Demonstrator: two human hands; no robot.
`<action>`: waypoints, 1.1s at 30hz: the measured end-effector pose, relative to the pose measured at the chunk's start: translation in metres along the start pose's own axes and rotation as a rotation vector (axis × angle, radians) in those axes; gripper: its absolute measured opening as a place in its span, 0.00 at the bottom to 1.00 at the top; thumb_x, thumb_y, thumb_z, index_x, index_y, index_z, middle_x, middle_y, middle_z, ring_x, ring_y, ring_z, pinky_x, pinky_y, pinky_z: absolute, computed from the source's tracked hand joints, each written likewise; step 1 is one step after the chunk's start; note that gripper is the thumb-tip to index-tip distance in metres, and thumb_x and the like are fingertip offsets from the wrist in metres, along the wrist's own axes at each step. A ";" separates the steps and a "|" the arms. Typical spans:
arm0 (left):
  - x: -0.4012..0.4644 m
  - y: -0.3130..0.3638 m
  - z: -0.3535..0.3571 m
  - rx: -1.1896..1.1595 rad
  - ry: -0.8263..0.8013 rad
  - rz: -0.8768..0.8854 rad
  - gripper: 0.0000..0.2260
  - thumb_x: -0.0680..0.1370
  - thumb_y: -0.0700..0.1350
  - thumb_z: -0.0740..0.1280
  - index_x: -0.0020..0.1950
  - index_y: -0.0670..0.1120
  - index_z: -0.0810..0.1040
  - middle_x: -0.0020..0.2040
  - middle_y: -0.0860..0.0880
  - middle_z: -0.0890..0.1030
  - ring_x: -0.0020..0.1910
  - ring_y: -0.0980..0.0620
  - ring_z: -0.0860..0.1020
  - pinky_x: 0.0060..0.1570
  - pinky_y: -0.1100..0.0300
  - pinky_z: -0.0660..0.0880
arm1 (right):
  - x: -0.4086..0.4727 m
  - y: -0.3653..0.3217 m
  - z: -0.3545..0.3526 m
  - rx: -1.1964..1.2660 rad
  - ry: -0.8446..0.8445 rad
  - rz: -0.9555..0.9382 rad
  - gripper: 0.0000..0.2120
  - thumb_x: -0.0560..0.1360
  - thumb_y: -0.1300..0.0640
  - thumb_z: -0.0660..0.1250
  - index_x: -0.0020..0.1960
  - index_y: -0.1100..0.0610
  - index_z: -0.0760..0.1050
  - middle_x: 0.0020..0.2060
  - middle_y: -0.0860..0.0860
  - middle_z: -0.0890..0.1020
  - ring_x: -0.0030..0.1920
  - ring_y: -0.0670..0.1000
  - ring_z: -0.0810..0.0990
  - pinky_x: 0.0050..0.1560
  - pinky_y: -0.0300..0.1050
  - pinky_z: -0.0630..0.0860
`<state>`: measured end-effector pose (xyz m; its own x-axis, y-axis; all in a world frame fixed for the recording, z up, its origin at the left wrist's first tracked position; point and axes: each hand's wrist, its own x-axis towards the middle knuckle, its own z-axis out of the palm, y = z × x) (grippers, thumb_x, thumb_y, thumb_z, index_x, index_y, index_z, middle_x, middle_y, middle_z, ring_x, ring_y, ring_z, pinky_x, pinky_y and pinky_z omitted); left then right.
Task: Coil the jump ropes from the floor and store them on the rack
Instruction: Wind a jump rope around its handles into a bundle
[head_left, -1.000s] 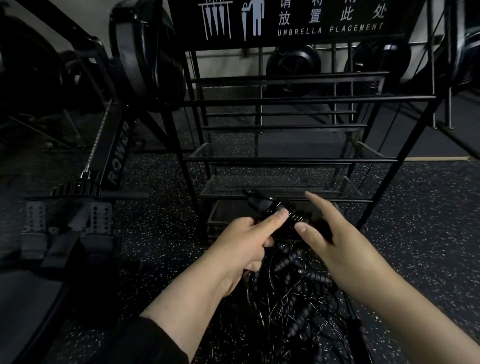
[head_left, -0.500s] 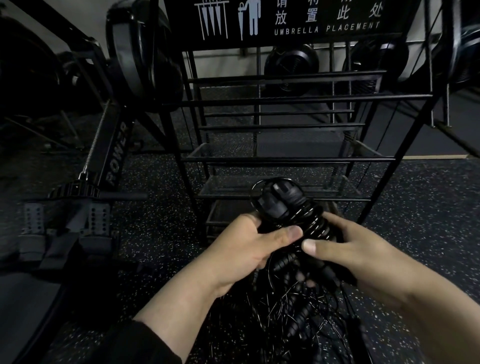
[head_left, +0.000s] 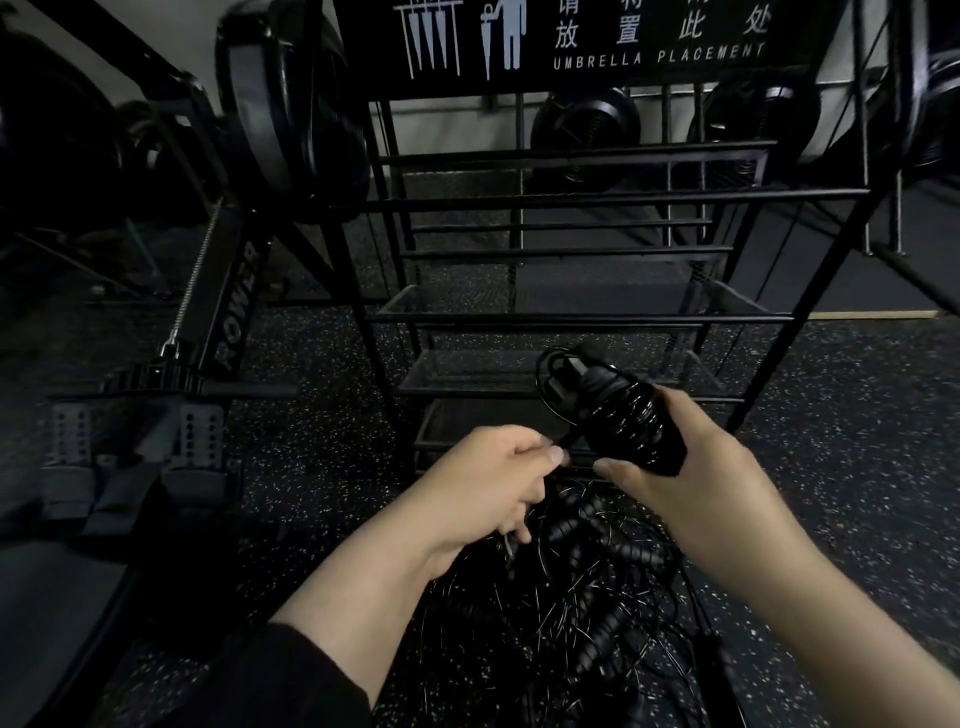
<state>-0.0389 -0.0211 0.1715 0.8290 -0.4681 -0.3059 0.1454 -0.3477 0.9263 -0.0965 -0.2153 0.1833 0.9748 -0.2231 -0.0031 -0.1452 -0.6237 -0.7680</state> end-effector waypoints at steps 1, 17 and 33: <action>0.000 0.000 0.001 -0.024 0.003 -0.007 0.12 0.83 0.53 0.65 0.58 0.47 0.81 0.33 0.54 0.71 0.24 0.58 0.65 0.34 0.57 0.75 | 0.000 0.000 0.001 -0.037 -0.011 -0.009 0.27 0.73 0.42 0.75 0.67 0.34 0.66 0.40 0.38 0.82 0.38 0.37 0.80 0.33 0.33 0.72; -0.002 0.002 0.002 -0.040 0.040 -0.071 0.09 0.83 0.45 0.62 0.62 0.52 0.77 0.31 0.55 0.71 0.25 0.58 0.62 0.25 0.63 0.60 | -0.001 0.006 0.003 0.120 -0.085 -0.078 0.29 0.76 0.37 0.61 0.76 0.35 0.58 0.53 0.31 0.75 0.62 0.37 0.77 0.52 0.30 0.77; -0.003 -0.003 0.006 -0.123 0.156 -0.084 0.15 0.79 0.57 0.71 0.45 0.44 0.80 0.30 0.55 0.69 0.25 0.57 0.61 0.24 0.64 0.60 | 0.005 0.011 0.009 -0.280 -0.076 -0.064 0.42 0.71 0.41 0.77 0.76 0.37 0.55 0.65 0.39 0.65 0.56 0.46 0.75 0.48 0.41 0.72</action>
<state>-0.0450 -0.0231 0.1680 0.8834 -0.3066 -0.3544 0.2745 -0.2744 0.9216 -0.0914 -0.2165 0.1688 0.9918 -0.1266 -0.0171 -0.1143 -0.8197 -0.5613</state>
